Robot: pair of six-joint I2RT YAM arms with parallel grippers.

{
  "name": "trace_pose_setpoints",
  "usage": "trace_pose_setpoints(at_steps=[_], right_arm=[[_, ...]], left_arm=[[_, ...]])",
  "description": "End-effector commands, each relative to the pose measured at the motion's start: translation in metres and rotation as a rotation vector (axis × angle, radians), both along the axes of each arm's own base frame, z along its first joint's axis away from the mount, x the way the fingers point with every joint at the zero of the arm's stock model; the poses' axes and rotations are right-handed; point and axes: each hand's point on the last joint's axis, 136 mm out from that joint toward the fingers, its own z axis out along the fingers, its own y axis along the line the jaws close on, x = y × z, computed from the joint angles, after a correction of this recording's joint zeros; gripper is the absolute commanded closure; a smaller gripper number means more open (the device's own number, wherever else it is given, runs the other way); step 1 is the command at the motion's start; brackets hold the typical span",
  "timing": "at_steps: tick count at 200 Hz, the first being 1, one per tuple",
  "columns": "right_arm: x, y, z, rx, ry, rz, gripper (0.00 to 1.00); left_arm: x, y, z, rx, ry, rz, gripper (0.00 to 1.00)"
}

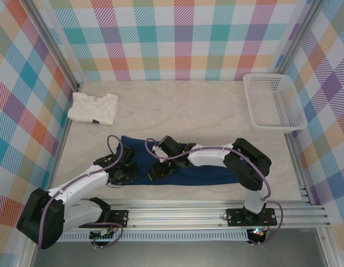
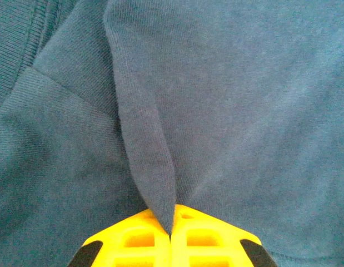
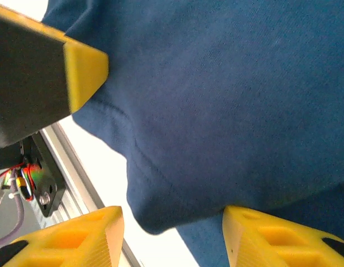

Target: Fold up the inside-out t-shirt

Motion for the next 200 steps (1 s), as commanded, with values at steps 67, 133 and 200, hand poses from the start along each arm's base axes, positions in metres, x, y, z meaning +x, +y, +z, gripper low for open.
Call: trace_pose_setpoints(at_steps=[67,133,200], right_arm=[[0.007,0.004,0.006,-0.047,-0.004,-0.033,0.85],[0.006,-0.008,0.032,-0.102,-0.005,-0.060,0.92],[0.002,-0.020,0.034,-0.181,0.026,-0.097,0.85]], left_arm=[[-0.009,0.002,0.009,-0.030,0.009,0.000,0.99],[-0.010,0.007,0.015,-0.015,-0.012,0.010,0.99],[-0.009,0.013,0.022,0.003,-0.034,0.029,0.99]])
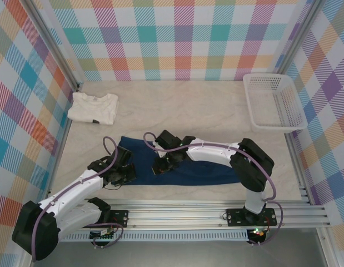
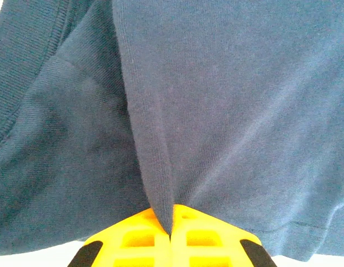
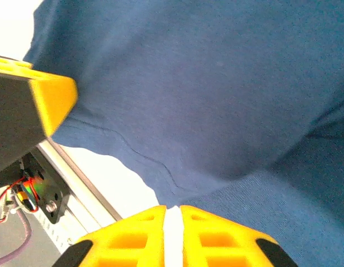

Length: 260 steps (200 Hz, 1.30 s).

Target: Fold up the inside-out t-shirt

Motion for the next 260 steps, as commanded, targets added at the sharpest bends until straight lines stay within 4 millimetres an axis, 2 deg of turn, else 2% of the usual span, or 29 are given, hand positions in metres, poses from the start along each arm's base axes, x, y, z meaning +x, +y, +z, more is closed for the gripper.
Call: trace_pose_setpoints(at_steps=[1,20,33,46,63,83,103,125,144,167,185,202,224,244,260], right_arm=[[-0.004,-0.006,0.011,-0.031,0.013,-0.017,0.85],[-0.002,-0.004,0.016,-0.024,-0.006,-0.010,0.81],[-0.002,-0.004,0.015,-0.030,-0.007,-0.005,0.74],[0.000,-0.007,0.011,-0.054,-0.019,0.000,0.68],[0.004,-0.008,0.013,-0.063,-0.056,0.015,0.65],[0.011,-0.008,0.019,-0.061,-0.099,0.022,0.63],[0.017,-0.014,0.025,-0.075,-0.159,0.027,0.62],[0.026,-0.029,0.034,-0.101,-0.243,0.024,0.60],[0.043,-0.057,0.039,-0.145,-0.308,-0.033,0.57],[0.070,-0.099,0.043,-0.164,-0.332,-0.155,0.52],[0.089,-0.143,0.037,-0.204,-0.304,-0.289,0.50],[0.100,-0.188,0.030,-0.238,-0.274,-0.406,0.48],[0.111,-0.239,0.019,-0.289,-0.245,-0.533,0.45],[0.122,-0.272,0.005,-0.319,-0.183,-0.628,0.44],[0.130,-0.290,-0.007,-0.343,-0.140,-0.677,0.44]], left_arm=[[-0.001,0.008,0.007,0.020,-0.004,0.026,0.99],[-0.001,0.007,0.009,0.013,-0.005,0.023,0.99],[-0.002,0.008,0.006,0.021,0.004,0.025,0.98],[-0.004,0.012,0.001,0.044,0.019,0.038,0.97],[-0.006,0.021,-0.005,0.094,0.040,0.057,0.93],[-0.005,0.026,-0.006,0.134,0.050,0.069,0.74],[0.002,0.027,0.006,0.138,0.007,0.068,0.55],[0.017,0.024,0.031,0.114,-0.101,0.060,0.46],[0.034,0.010,0.049,0.044,-0.202,0.028,0.42],[0.055,-0.029,0.063,-0.104,-0.264,-0.060,0.40],[0.070,-0.058,0.062,-0.187,-0.256,-0.125,0.40],[0.077,-0.075,0.053,-0.175,-0.228,-0.180,0.40],[0.082,-0.078,0.030,-0.107,-0.175,-0.210,0.40],[0.076,-0.072,0.004,-0.042,-0.082,-0.223,0.40],[0.070,-0.065,-0.011,0.004,-0.035,-0.235,0.40]])
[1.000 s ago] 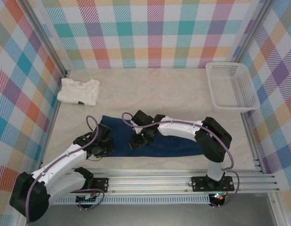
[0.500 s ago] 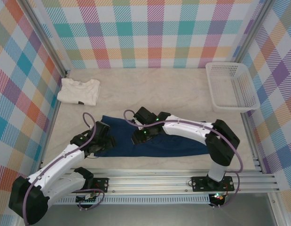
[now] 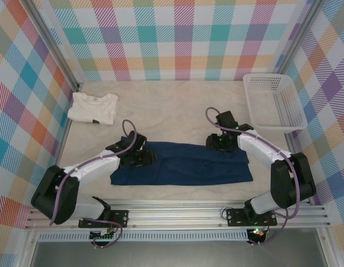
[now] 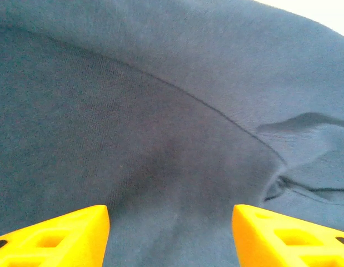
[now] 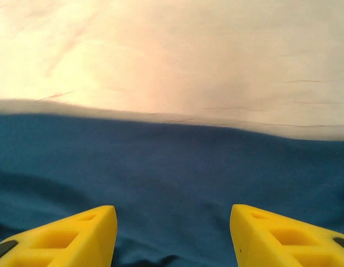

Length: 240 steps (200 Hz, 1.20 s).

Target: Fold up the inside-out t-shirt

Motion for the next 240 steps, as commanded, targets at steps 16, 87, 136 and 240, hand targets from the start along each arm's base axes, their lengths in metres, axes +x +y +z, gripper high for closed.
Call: trace_pose_setpoints(at_steps=[16,87,136,240], right_arm=[[0.011,-0.036,-0.025,-0.026,0.080,-0.087,0.45],[0.045,-0.070,-0.056,-0.038,0.148,-0.207,0.47],[0.109,-0.054,-0.050,0.017,0.064,-0.173,0.47],[0.073,0.066,0.046,0.208,-0.210,0.231,0.36]], left_arm=[[-0.006,0.004,-0.017,0.067,0.043,-0.054,0.40],[-0.019,0.011,-0.038,0.090,0.091,-0.058,0.38],[0.000,-0.009,-0.036,-0.010,0.036,-0.036,0.33],[0.033,0.062,0.039,0.125,-0.222,0.196,0.11]])
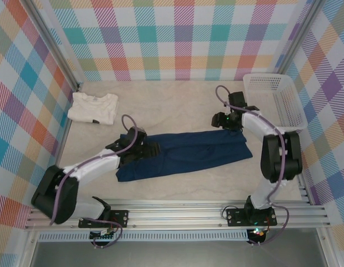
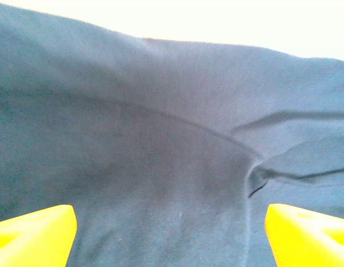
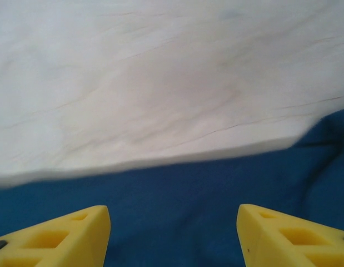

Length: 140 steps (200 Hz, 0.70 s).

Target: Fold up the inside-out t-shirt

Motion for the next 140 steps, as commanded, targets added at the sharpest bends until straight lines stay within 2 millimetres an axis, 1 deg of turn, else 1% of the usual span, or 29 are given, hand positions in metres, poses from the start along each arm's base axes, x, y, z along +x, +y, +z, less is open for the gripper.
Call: trace_pose_setpoints(at_steps=[1,16,28,37,49,71,82,102,120,140], right_arm=[[-0.029,0.075,0.022,0.107,-0.082,0.228,0.36],[-0.049,0.121,0.029,0.165,-0.098,0.348,0.33],[-0.062,0.151,0.032,0.198,-0.096,0.420,0.32],[-0.070,0.168,0.034,0.222,-0.092,0.461,0.31],[-0.077,0.181,0.033,0.236,-0.082,0.493,0.31],[-0.082,0.189,0.028,0.255,-0.067,0.503,0.31],[-0.083,0.188,0.024,0.253,-0.060,0.498,0.31],[-0.084,0.185,0.017,0.233,-0.049,0.493,0.31],[-0.084,0.181,0.013,0.215,-0.050,0.488,0.31],[-0.084,0.178,0.010,0.201,-0.051,0.484,0.31]], left_arm=[[-0.008,0.054,-0.005,0.112,0.017,0.143,0.11],[-0.007,0.079,-0.010,0.135,0.064,0.216,0.10],[-0.005,0.091,-0.016,0.123,0.112,0.253,0.09],[-0.003,0.097,-0.022,0.106,0.142,0.268,0.08],[-0.001,0.102,-0.029,0.108,0.172,0.276,0.06],[0.003,0.101,-0.041,0.146,0.233,0.243,0.02],[0.003,0.099,-0.048,0.169,0.263,0.222,0.00],[0.003,0.093,-0.058,0.198,0.300,0.188,0.00],[0.002,0.081,-0.064,0.201,0.308,0.144,0.01],[0.001,0.062,-0.066,0.200,0.296,0.087,0.03]])
